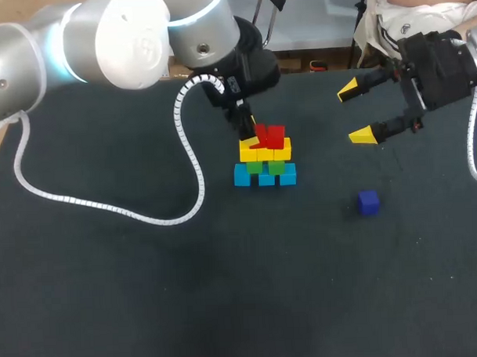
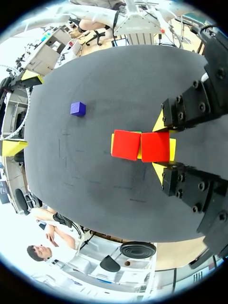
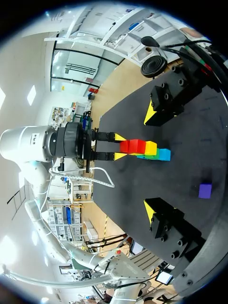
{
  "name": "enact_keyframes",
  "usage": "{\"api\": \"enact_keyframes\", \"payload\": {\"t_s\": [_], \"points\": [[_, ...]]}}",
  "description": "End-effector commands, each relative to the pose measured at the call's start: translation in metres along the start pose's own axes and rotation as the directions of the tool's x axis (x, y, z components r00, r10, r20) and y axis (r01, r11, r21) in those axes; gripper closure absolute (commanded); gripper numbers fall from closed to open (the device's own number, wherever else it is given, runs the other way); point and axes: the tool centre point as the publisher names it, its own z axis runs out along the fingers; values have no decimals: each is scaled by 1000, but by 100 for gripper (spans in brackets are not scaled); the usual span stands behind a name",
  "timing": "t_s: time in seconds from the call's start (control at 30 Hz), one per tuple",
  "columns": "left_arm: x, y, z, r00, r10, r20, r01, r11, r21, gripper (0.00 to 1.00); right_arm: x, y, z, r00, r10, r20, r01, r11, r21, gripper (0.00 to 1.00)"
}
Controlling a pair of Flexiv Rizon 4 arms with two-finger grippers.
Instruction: Place the blue cubes, place green cubes on the blue cubes, place the yellow cubes on the green cubes, then place the red cubes on the yellow cubes, and place purple cube on the red cubes.
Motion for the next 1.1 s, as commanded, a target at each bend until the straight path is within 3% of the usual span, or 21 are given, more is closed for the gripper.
{"api": "enact_keyframes", "payload": {"t_s": [0.03,0.37,0.73,0.97,1.1], "points": [[1,1,-1,1000,-2,0,2,1000,4,89,0,0,0,1000,-1,1,1,1000,0,0],[3,0,1,1000,-10,-4,10,1000,8,85,0,0,0,1000,-1,1,1,1000,0,0],[0,-1,2,1000,-5,-5,5,1000,7,96,0,0,0,1000,-1,1,1,1000,0,0],[1,0,4,1000,-9,-9,9,1000,9,93,0,0,0,1000,-1,1,1,1000,0,0],[1,0,3,1000,-10,-7,10,1000,8,79,0,0,0,1000,-1,1,1,1000,0,0]]}}
